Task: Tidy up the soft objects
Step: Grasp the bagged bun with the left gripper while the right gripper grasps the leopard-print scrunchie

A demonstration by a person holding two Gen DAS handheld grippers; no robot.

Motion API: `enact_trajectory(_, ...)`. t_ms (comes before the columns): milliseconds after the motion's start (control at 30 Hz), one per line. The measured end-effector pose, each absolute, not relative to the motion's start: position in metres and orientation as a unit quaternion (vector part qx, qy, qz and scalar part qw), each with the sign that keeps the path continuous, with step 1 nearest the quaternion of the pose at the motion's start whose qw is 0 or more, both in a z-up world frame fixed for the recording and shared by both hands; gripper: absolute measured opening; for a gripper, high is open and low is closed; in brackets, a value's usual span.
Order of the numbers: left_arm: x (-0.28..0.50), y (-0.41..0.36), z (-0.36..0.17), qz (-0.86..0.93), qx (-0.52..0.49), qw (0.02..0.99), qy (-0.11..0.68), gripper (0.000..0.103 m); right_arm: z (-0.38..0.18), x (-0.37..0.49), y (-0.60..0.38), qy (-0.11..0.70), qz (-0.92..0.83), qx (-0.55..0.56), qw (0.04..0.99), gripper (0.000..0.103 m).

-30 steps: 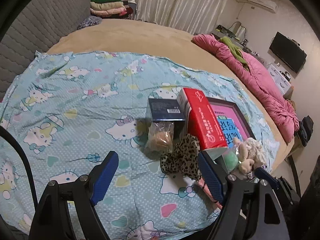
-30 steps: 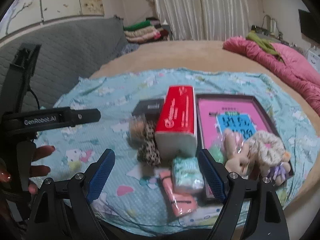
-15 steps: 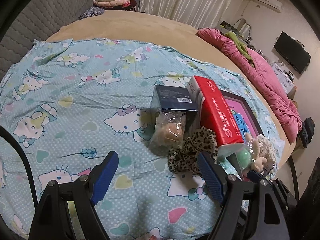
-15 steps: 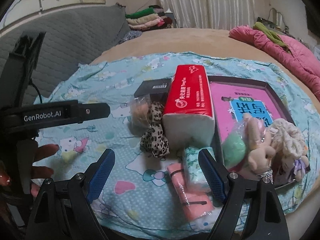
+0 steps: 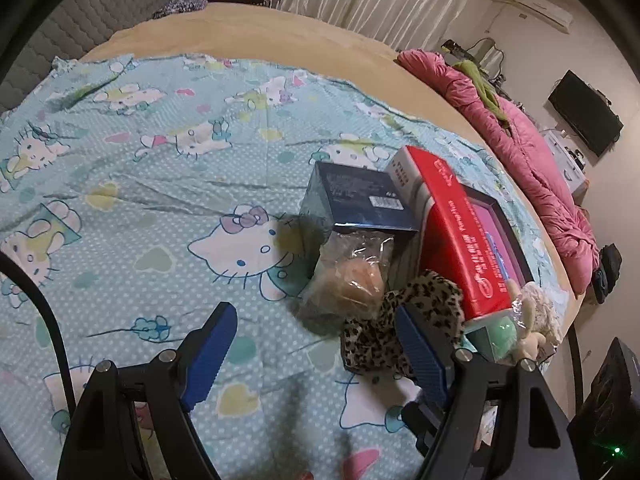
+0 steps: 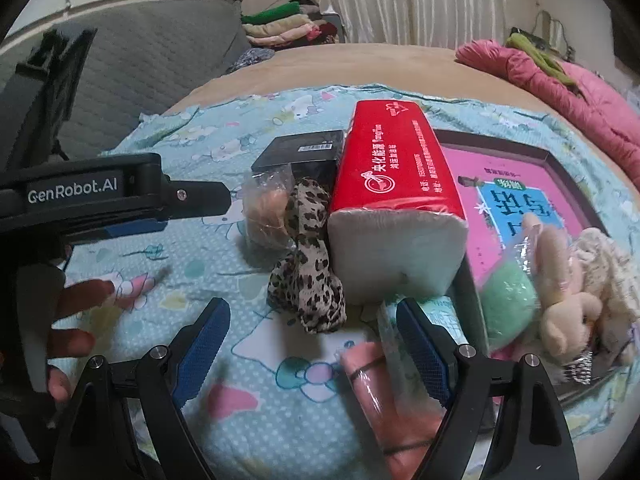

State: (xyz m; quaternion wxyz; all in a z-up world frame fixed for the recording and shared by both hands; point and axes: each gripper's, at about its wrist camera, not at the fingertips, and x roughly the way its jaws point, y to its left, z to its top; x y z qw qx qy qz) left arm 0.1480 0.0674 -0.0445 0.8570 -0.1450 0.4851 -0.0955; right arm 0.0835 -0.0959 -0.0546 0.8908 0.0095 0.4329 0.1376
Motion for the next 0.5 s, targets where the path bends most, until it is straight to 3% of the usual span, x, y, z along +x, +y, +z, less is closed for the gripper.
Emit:
enact_trajectory(333, 0.163, 0.065, -0.061, -0.115, -0.154, 0.848, 0.493, 0.081, -0.071, 0.099, -0.09, 0.445, 0.149, 0.021, 0.883, 0.039)
enact_trajectory(400, 0.167, 0.064, -0.066, -0.122, -0.157, 0.844, 0.497, 0.081, -0.072, 0.1, -0.092, 0.448, 0.151, 0.023, 0.881, 0.026)
enact_trajectory(500, 0.172, 0.061, -0.071, -0.122, -0.153, 0.843, 0.501, 0.081, -0.074, 0.104, -0.097, 0.451, 0.161, 0.033, 0.878, 0.021)
